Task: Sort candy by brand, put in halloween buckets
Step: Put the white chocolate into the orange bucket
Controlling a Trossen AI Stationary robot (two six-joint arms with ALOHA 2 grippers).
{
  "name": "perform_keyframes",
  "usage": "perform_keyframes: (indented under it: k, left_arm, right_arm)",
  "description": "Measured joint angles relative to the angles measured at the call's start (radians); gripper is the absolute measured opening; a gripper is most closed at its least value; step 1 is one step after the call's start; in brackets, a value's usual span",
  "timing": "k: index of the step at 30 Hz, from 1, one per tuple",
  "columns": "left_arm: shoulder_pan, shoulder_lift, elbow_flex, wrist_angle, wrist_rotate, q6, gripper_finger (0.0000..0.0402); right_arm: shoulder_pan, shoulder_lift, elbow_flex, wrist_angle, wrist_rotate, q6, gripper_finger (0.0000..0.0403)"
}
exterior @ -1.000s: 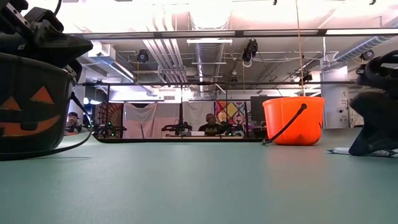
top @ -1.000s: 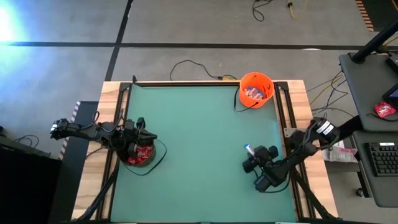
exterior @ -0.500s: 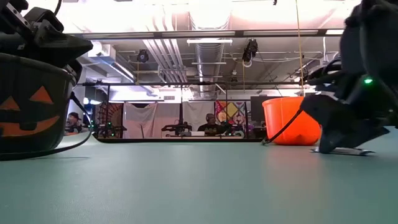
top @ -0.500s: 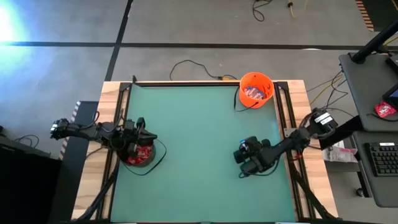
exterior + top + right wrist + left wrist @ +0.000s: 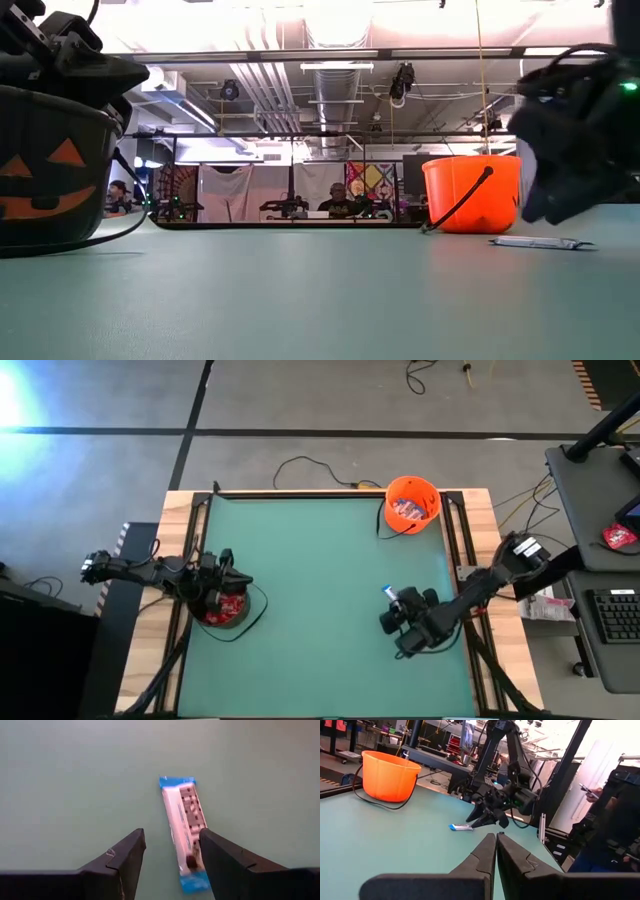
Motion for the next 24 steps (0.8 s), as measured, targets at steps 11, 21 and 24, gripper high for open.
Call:
perform_keyframes:
  k: [11, 21, 24]
  left_arm:
    - [0.000, 0.000, 0.000, 0.000, 0.000, 0.000, 0.0000]
    - [0.000, 0.000, 0.000, 0.000, 0.000, 0.000, 0.0000]
    - [0.000, 0.000, 0.000, 0.000, 0.000, 0.000, 0.0000]
  right_arm:
    - [0.017, 0.134, -0.046, 0.036, 0.052, -0.004, 0.0182]
    - [-0.015, 0.139, -0.084, 0.180, 0.092, -0.035, 0.0182]
    - [-0.061, 0.125, -0.075, 0.194, 0.047, -0.083, 0.0182]
